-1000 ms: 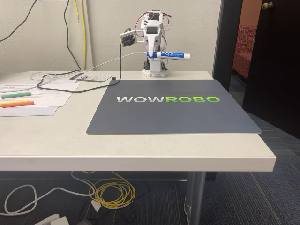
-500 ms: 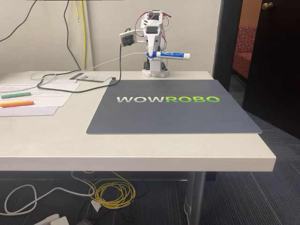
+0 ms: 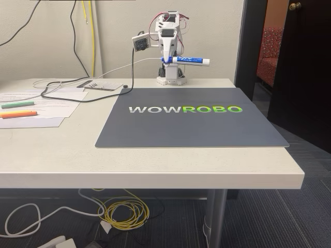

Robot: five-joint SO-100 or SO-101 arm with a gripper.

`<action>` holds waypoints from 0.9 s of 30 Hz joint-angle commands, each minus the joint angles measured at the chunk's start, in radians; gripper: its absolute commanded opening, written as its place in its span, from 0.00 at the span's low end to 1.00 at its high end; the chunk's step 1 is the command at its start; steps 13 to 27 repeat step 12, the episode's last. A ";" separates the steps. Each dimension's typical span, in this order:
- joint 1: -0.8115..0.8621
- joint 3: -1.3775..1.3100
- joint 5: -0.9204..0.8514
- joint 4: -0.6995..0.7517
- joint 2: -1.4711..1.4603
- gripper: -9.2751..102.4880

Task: Pick up the blue marker.

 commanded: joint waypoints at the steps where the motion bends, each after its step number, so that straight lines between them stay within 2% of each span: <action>1: 0.008 -0.017 0.005 -0.014 0.015 0.09; 27: 0.008 -0.017 0.005 -0.020 0.012 0.09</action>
